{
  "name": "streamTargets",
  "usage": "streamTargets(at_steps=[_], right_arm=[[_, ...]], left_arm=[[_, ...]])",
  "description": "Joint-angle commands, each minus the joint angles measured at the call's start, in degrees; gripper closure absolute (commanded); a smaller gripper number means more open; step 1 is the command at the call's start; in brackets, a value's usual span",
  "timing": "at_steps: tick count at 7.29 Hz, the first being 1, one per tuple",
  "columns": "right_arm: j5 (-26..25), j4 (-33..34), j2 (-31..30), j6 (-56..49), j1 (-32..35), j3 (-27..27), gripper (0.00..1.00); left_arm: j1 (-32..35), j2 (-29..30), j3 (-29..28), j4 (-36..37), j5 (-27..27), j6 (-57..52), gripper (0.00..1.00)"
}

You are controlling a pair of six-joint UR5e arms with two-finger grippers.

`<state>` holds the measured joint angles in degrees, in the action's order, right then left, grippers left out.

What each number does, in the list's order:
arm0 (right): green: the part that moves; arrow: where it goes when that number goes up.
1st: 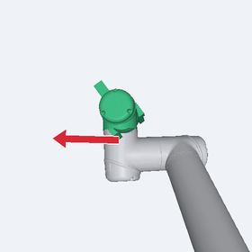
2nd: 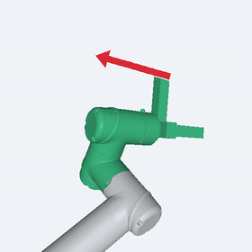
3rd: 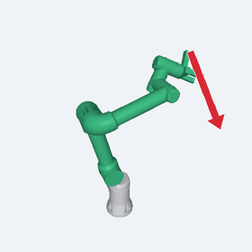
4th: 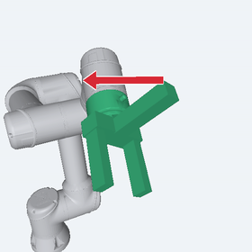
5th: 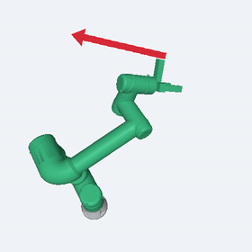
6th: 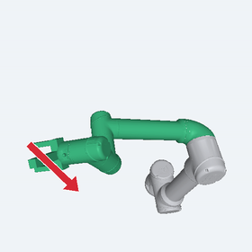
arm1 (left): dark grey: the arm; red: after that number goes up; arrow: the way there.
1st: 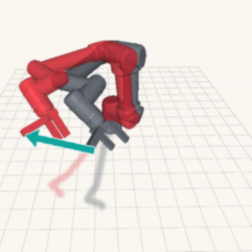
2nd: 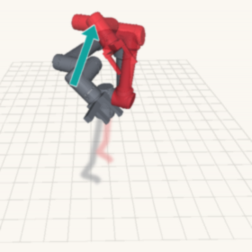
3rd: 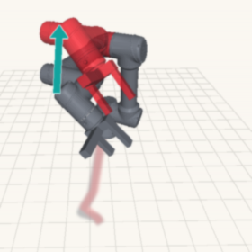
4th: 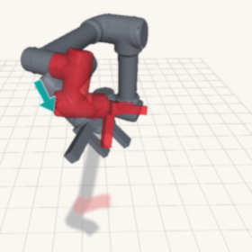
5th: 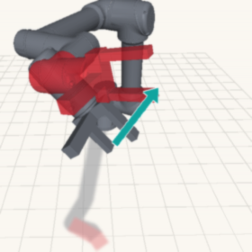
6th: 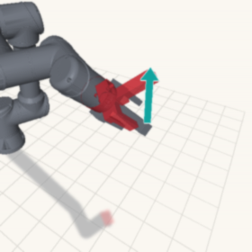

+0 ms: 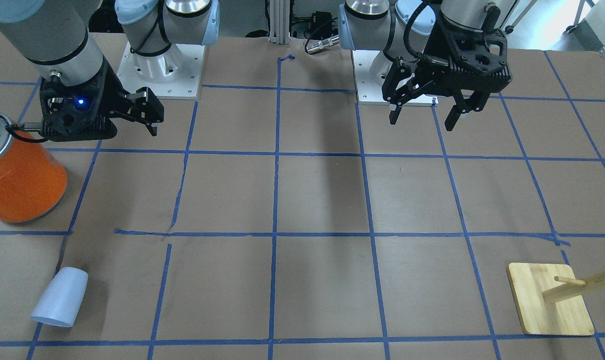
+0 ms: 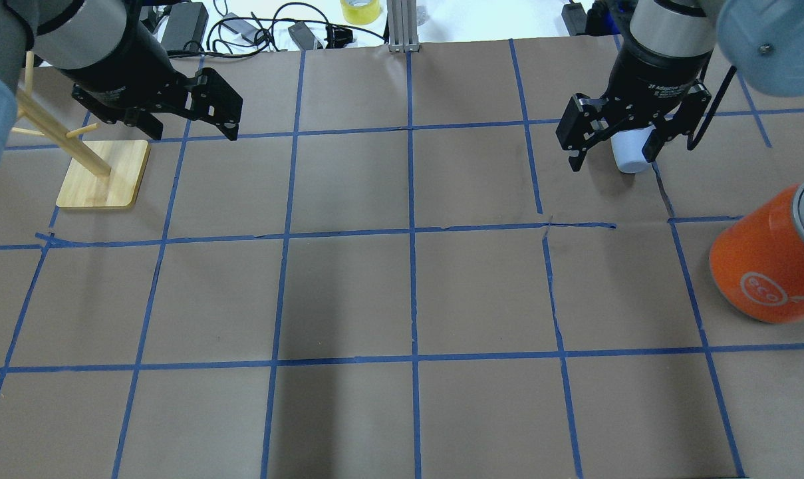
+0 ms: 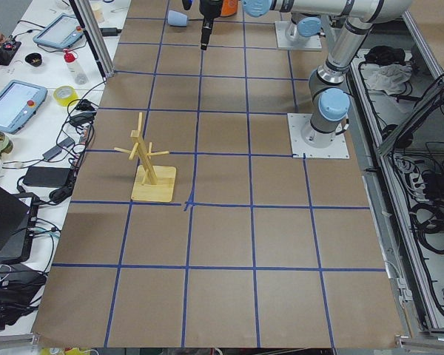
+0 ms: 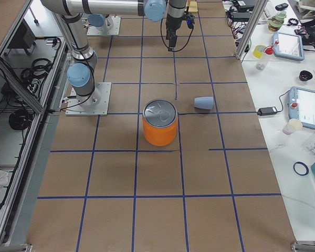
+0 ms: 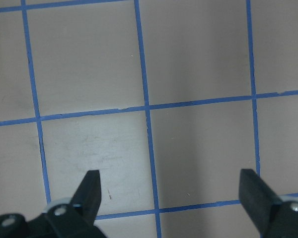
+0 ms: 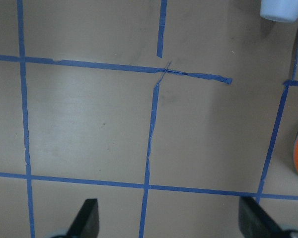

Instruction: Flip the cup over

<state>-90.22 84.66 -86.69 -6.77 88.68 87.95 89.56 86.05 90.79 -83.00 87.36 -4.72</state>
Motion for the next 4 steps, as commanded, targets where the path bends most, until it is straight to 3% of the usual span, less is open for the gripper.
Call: streamTargets(at_steps=[1, 4], right_arm=[[0.05, 0.06, 0.03, 0.26, 0.0, 0.03, 0.0], [0.05, 0.06, 0.11, 0.0, 0.0, 0.03, 0.0]], left_arm=[[0.0, 0.0, 0.0, 0.03, 0.0, -0.03, 0.0], [0.0, 0.0, 0.0, 0.03, 0.0, 0.06, 0.0]])
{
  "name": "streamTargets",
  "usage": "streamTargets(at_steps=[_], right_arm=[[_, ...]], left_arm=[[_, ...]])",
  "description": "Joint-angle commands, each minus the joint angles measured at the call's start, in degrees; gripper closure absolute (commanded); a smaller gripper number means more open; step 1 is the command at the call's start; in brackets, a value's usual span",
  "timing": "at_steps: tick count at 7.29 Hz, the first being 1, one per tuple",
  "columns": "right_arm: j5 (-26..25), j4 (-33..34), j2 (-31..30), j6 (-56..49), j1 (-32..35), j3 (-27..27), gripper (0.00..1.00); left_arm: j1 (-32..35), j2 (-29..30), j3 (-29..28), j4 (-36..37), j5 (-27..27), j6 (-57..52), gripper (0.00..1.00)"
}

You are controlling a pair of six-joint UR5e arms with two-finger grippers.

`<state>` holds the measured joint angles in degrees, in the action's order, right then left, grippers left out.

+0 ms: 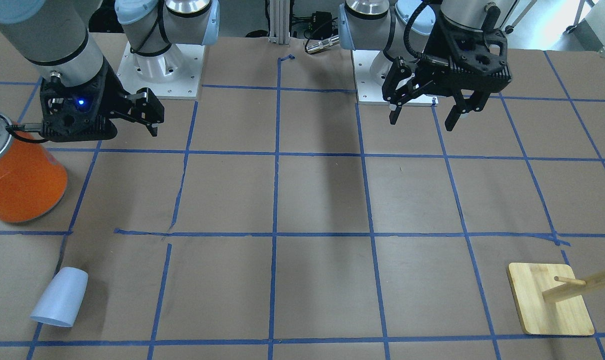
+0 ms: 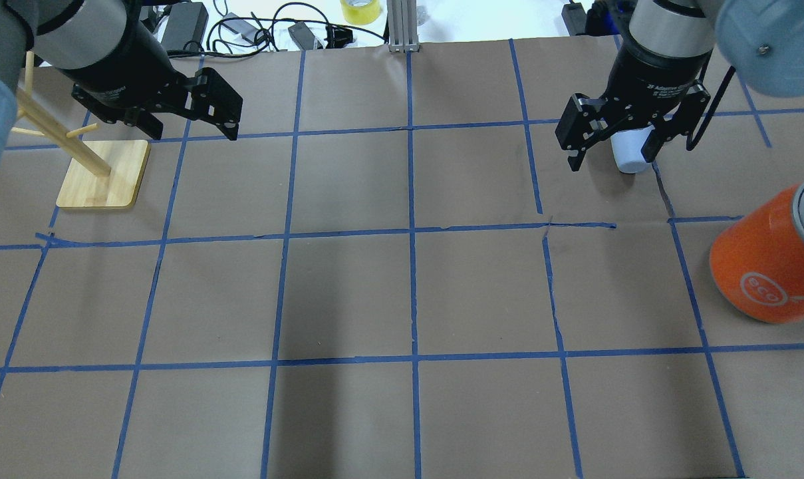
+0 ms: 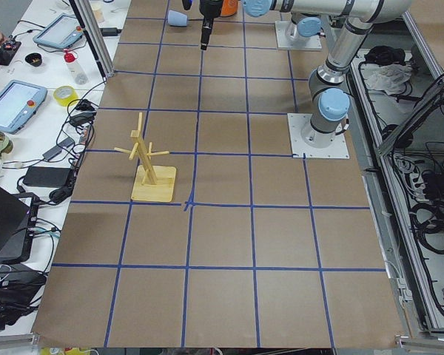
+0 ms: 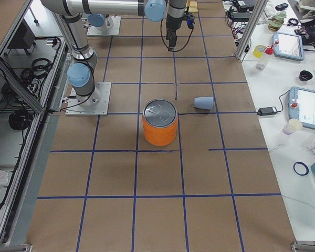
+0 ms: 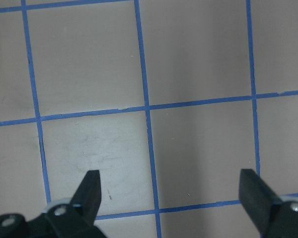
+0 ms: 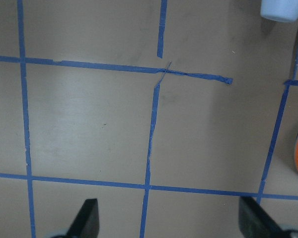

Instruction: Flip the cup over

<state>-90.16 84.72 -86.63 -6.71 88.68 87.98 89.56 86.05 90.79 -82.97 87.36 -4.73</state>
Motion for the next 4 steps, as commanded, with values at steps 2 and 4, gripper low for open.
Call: streamTargets(at_steps=[2, 4], right_arm=[[-0.02, 0.09, 0.06, -0.41, 0.0, 0.0, 0.0], [-0.11, 0.53, 0.24, -0.33, 0.0, 0.0, 0.0]], left_arm=[[0.0, 0.0, 0.0, 0.0, 0.0, -0.02, 0.0], [0.0, 0.0, 0.0, 0.0, 0.0, -0.02, 0.0]])
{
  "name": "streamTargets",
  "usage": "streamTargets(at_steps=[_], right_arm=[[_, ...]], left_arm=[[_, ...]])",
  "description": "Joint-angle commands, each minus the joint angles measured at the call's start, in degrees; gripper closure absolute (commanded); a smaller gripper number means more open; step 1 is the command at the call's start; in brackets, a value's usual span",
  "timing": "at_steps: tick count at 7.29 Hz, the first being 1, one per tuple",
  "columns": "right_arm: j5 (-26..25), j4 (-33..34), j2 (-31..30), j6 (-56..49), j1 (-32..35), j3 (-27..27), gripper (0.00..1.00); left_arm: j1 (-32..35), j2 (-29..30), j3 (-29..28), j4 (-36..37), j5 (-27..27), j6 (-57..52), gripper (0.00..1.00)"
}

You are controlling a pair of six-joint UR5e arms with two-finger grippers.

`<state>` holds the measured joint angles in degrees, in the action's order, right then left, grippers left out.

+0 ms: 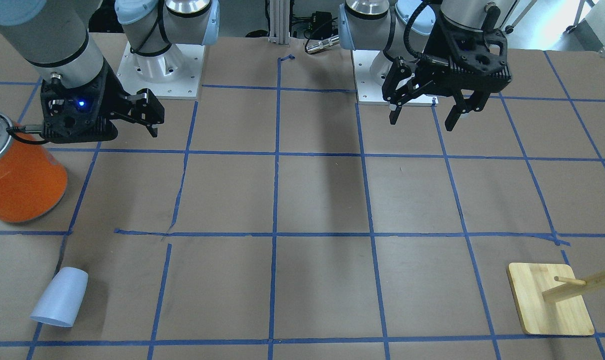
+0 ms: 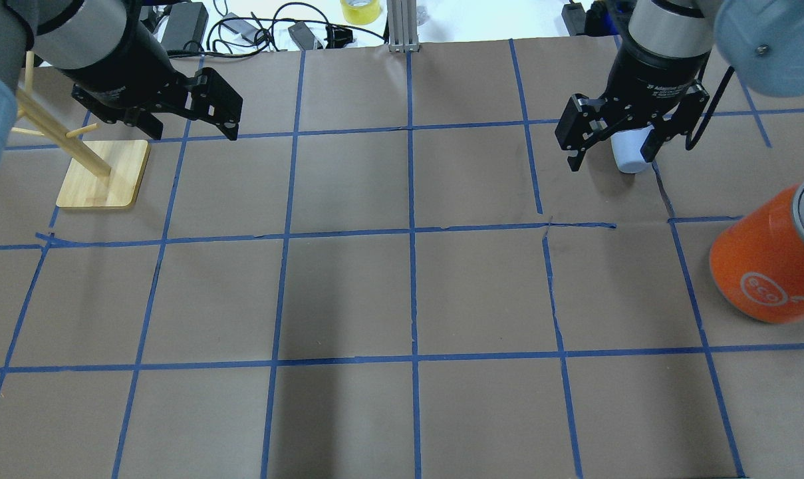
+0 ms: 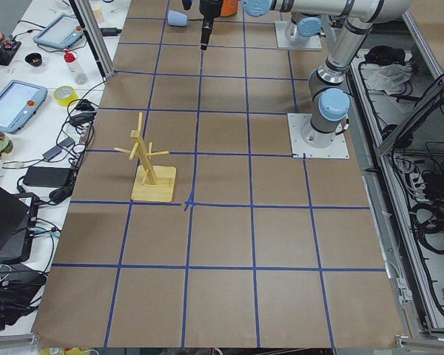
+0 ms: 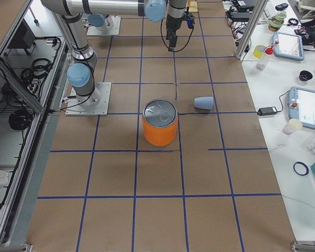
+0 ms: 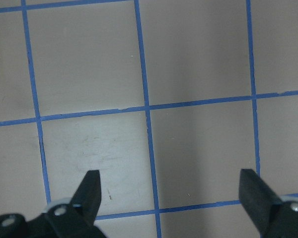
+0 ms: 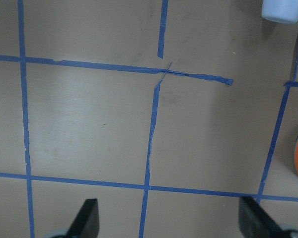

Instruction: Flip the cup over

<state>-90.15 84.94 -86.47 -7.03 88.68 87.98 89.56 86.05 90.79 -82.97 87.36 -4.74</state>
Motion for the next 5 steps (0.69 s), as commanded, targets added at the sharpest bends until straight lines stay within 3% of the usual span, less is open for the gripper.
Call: streamTargets(at_steps=[1, 5], right_arm=[[0.07, 0.4, 0.16, 0.0, 0.0, 0.09, 0.0], [-0.28, 3.54, 1.47, -0.09, -0.52, 0.26, 0.0]], left_arm=[[0.0, 0.0, 0.0, 0.0, 0.0, 0.0, 0.0], [0.0, 0.0, 0.0, 0.0, 0.0, 0.0, 0.0]])
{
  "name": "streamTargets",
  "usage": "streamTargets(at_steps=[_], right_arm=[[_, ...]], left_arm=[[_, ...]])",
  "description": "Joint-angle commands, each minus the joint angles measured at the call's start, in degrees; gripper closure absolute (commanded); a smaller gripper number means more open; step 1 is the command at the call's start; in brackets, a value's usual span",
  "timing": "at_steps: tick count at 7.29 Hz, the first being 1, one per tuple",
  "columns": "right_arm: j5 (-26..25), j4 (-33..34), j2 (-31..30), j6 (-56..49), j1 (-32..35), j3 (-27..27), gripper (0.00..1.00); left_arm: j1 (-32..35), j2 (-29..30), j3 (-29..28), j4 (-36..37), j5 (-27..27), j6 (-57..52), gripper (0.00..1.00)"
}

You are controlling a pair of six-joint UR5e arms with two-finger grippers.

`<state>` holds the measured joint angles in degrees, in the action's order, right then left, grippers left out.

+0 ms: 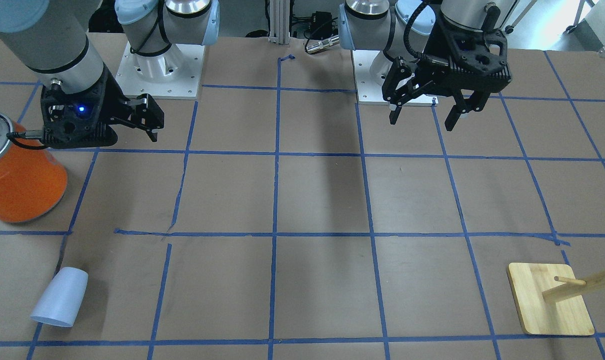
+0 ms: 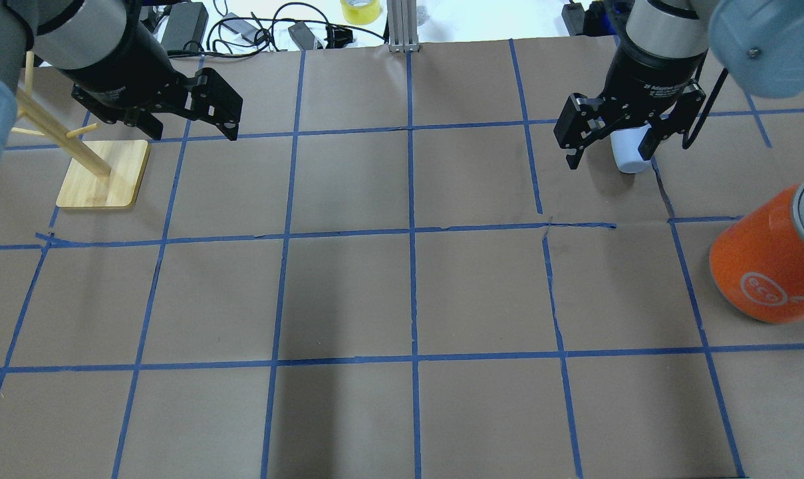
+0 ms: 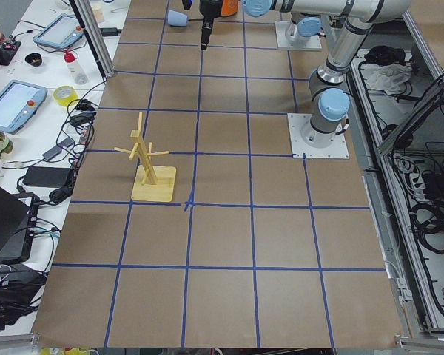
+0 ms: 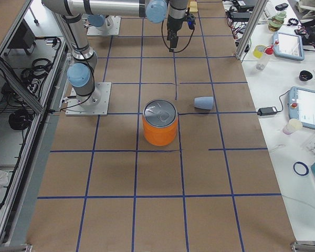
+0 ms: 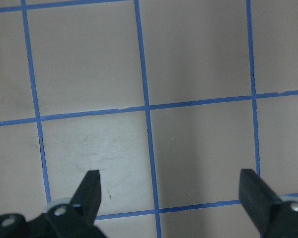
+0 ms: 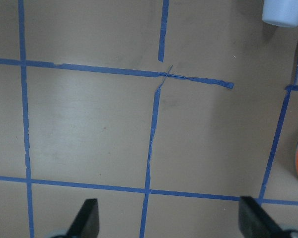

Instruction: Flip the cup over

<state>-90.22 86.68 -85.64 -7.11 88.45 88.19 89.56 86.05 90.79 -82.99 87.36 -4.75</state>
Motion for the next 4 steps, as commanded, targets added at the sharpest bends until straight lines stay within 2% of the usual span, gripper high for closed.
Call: streamTargets(at_steps=[1, 2, 4], right_arm=[[-1.44, 4.87, 2.56, -0.01, -0.73, 0.14, 0.0], [-6.23, 11.86, 5.89, 1.03, -2.04, 0.4, 0.0], [-6.54, 19.72, 11.34, 2.26, -5.03, 1.45, 0.0]], left_arm=[[0.0, 0.0, 0.0, -0.07, 0.0, 0.0, 0.0], [0.0, 0.0, 0.0, 0.02, 0.0, 0.09, 0.0], [0.0, 0.0, 0.0, 0.02, 0.0, 0.0, 0.0]])
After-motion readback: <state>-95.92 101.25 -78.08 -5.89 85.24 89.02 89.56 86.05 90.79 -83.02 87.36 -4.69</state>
